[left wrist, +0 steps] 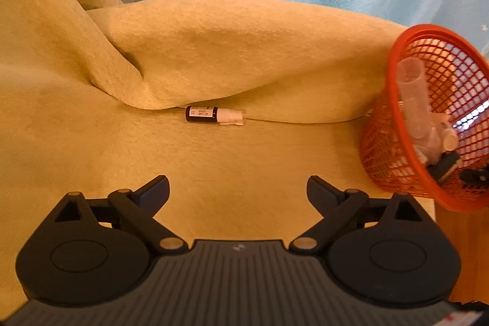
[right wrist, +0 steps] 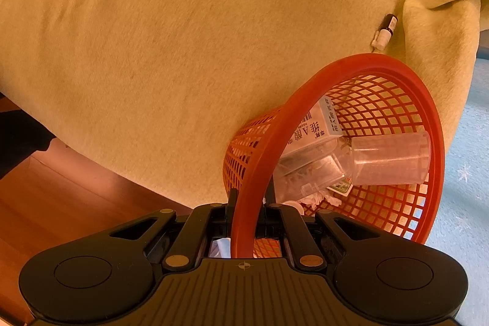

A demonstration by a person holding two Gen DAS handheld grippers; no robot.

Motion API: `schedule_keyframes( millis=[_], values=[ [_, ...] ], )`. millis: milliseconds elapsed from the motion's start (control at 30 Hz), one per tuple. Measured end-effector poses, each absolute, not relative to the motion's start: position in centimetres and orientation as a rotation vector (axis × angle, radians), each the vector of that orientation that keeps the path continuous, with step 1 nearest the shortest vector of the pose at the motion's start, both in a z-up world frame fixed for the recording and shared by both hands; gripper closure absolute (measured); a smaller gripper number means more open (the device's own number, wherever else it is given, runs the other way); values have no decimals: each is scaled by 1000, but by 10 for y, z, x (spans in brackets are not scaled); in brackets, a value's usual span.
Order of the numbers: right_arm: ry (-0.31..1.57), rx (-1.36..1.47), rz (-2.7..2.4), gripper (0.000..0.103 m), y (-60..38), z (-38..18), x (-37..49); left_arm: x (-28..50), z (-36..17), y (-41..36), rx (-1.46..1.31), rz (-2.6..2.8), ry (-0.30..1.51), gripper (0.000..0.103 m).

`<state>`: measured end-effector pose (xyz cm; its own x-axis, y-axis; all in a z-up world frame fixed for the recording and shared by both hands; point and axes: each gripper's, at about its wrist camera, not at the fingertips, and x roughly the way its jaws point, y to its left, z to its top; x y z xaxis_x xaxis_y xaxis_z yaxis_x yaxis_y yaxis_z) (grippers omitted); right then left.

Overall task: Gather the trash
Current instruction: 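Move the open left tool to the dark vial with white spray cap, then close the left tool on the dark vial and lift it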

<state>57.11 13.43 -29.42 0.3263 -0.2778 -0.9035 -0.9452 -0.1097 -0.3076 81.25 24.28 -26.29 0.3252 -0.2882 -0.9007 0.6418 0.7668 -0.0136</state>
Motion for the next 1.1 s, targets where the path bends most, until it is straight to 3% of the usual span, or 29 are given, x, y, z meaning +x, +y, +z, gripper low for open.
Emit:
schedule_keyframes(
  millis=[1100],
  values=[
    [1174,-1484,900,101,122,-283,589,926,-393,182,422,-656,1031,3]
  ],
)
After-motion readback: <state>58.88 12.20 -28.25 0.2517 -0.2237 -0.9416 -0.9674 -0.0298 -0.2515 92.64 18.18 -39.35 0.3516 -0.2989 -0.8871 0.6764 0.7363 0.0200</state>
